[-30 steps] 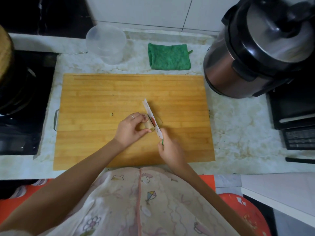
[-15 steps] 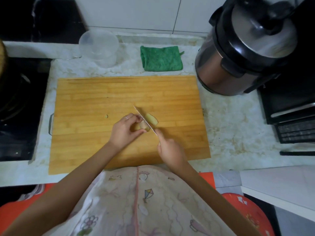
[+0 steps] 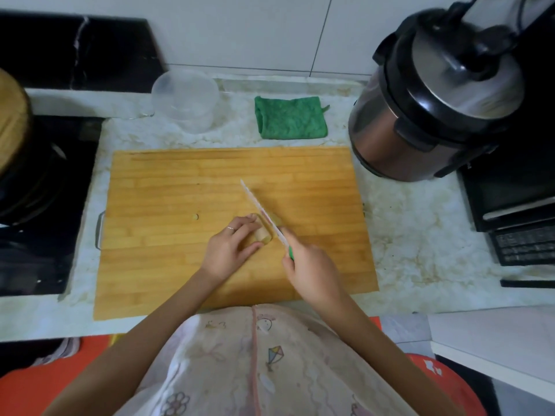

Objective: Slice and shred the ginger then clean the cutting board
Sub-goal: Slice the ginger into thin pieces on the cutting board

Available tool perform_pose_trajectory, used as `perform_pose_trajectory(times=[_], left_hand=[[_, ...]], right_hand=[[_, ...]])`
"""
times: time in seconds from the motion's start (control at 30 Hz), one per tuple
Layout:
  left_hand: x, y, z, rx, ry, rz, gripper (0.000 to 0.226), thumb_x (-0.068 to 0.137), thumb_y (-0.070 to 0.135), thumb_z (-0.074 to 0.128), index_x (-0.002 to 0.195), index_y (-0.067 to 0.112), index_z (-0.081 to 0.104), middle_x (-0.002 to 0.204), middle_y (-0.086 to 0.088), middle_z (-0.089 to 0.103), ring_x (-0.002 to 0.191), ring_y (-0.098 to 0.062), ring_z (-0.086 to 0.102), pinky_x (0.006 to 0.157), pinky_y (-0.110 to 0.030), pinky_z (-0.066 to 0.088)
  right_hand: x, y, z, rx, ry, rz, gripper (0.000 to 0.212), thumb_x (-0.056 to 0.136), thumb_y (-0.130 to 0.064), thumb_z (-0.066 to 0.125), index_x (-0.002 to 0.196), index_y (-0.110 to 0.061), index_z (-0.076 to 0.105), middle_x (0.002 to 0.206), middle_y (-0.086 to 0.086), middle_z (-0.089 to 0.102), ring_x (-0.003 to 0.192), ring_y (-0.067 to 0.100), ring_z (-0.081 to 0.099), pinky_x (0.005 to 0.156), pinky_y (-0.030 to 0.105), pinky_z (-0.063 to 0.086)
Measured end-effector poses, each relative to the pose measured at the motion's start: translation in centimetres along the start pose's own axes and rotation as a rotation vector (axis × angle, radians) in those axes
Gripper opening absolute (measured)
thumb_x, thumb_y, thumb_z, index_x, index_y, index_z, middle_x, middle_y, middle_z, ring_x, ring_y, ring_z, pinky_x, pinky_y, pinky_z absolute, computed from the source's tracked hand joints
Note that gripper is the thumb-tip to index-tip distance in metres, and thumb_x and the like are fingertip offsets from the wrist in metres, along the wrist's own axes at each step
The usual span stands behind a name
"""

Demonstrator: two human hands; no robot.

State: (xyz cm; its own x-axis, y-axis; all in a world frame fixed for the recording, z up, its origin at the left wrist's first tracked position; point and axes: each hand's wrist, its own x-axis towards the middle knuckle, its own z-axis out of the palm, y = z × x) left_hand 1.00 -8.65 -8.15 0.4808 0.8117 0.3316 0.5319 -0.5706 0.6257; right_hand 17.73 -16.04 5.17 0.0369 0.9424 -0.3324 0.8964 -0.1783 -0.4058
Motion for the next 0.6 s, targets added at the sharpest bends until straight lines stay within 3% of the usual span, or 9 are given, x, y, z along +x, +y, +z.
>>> perform_pose_trajectory(times=[0.1,0.17,0.37,0.6], left_hand=[[0.1,-0.1,0.0,-0.008,0.005,0.012,0.032,0.087,0.045,0.058,0.11,0.023,0.059,0.12,0.006,0.057,0.106,-0.007,0.058,0.069,-0.022,0.05],[0.2,-0.2,-0.1,-0.005,0.005,0.026,0.032,0.089,0.049,0.054,0.108,0.022,0.057,0.117,0.006,0.057,0.098,-0.008,0.058,0.067,-0.02,0.046],[0.4,-0.6,-0.1,0.0,0.022,0.042,0.042,0.094,0.056,0.044,0.103,0.017,0.059,0.11,0.007,0.053,0.078,-0.01,0.054,0.06,-0.019,0.039],[0.6,-0.9,0.1,-0.006,0.001,0.038,0.041,0.094,0.058,0.042,0.108,0.022,0.055,0.111,0.006,0.052,0.081,-0.012,0.056,0.061,-0.024,0.046]], right_hand=[[-0.4,-0.6,0.8,-0.057,-0.008,0.042,0.055,0.096,-0.018,0.04,0.148,-0.026,0.022,0.096,0.011,0.064,0.087,0.031,0.062,0.063,0.034,0.04],[-0.8,-1.1,1.2,-0.08,-0.02,0.055,0.055,0.097,-0.019,0.038,0.149,-0.027,0.019,0.103,0.011,0.063,0.092,0.031,0.062,0.069,0.034,0.043],[-1.0,-2.2,2.0,-0.088,0.011,0.066,0.057,0.097,-0.015,0.036,0.149,-0.028,0.018,0.101,0.01,0.063,0.09,0.031,0.064,0.063,0.031,0.035],[-0.6,-2.8,2.1,-0.095,0.037,0.073,0.055,0.097,-0.013,0.039,0.148,-0.025,0.022,0.099,0.01,0.064,0.086,0.029,0.066,0.06,0.03,0.035]])
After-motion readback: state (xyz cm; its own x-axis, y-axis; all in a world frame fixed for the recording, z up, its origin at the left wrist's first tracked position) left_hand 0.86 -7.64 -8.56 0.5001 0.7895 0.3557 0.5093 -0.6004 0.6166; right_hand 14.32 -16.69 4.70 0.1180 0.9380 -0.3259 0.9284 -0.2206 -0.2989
